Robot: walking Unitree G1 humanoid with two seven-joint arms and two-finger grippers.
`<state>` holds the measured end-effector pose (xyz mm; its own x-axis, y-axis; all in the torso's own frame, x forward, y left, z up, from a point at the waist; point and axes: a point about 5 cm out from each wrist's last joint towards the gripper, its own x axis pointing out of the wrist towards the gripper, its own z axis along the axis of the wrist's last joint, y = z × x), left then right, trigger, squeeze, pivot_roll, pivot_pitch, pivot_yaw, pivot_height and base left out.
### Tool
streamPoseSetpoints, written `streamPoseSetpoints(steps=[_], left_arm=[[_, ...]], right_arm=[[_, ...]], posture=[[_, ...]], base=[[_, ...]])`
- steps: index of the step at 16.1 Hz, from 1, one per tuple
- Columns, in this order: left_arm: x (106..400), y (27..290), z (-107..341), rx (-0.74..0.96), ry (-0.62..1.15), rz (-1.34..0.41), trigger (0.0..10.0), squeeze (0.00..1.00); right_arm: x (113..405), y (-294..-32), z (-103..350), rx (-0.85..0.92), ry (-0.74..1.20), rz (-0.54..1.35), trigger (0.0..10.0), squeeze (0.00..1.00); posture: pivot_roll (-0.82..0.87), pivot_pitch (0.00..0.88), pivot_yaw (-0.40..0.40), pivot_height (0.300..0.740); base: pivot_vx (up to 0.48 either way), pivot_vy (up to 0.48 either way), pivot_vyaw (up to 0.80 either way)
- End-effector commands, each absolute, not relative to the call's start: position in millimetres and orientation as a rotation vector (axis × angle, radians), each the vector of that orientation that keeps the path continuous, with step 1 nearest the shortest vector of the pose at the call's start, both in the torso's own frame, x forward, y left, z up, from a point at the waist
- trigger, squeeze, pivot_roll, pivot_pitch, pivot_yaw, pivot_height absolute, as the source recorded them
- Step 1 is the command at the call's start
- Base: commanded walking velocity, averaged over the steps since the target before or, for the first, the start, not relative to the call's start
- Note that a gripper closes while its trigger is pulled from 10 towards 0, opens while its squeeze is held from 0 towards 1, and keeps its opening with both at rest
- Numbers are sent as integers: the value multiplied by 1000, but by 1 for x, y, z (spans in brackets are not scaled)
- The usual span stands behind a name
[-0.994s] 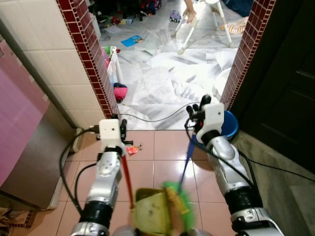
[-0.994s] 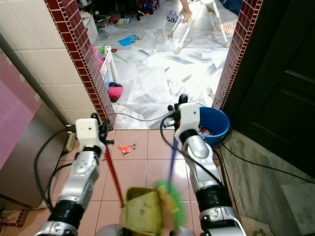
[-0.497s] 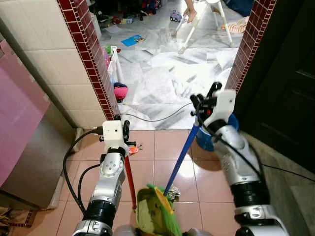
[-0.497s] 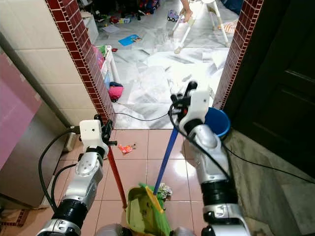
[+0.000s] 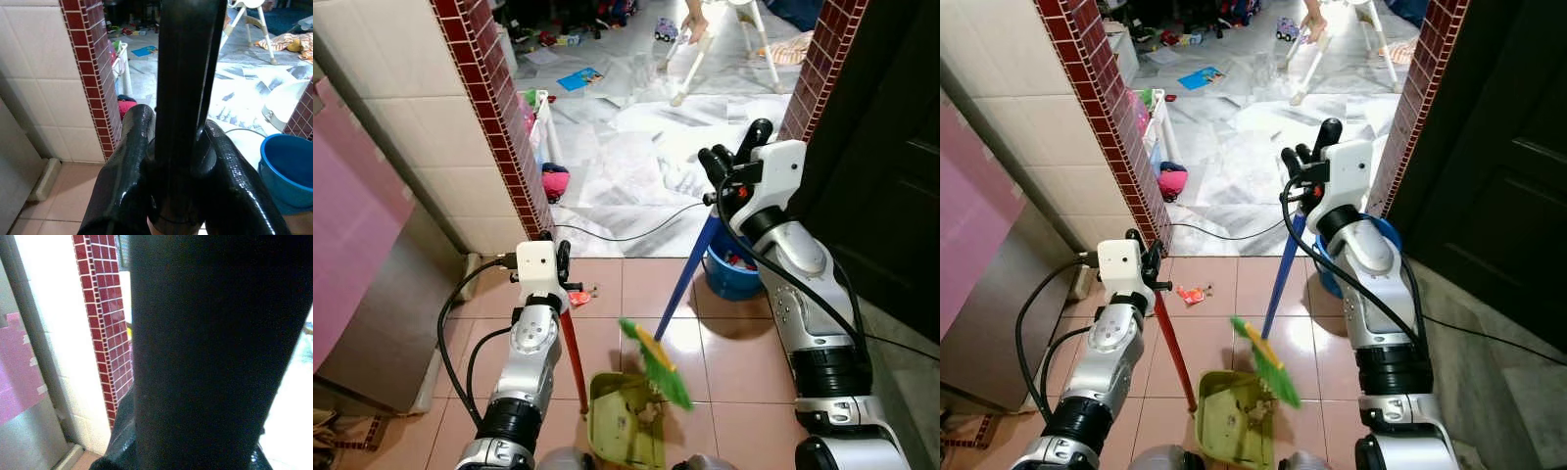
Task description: Sweep floor
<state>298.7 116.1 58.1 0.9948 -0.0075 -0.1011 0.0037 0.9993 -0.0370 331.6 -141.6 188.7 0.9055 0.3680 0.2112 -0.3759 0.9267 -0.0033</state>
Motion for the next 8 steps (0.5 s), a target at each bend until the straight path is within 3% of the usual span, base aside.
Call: streamPoseSetpoints(steps=[1,8], left_arm=[[296,120,55,7,115,-21,10000,0],[290,136,47,61,157,-39,10000,0]], right_arm=[[329,-139,213,-7,-338,407,10000,0],[317,-134,170,-148,-272,452,10000,0]], posture=[[-89,0,80,740],[-79,0,78,740]], base=[[0,0,0],[0,0,0]])
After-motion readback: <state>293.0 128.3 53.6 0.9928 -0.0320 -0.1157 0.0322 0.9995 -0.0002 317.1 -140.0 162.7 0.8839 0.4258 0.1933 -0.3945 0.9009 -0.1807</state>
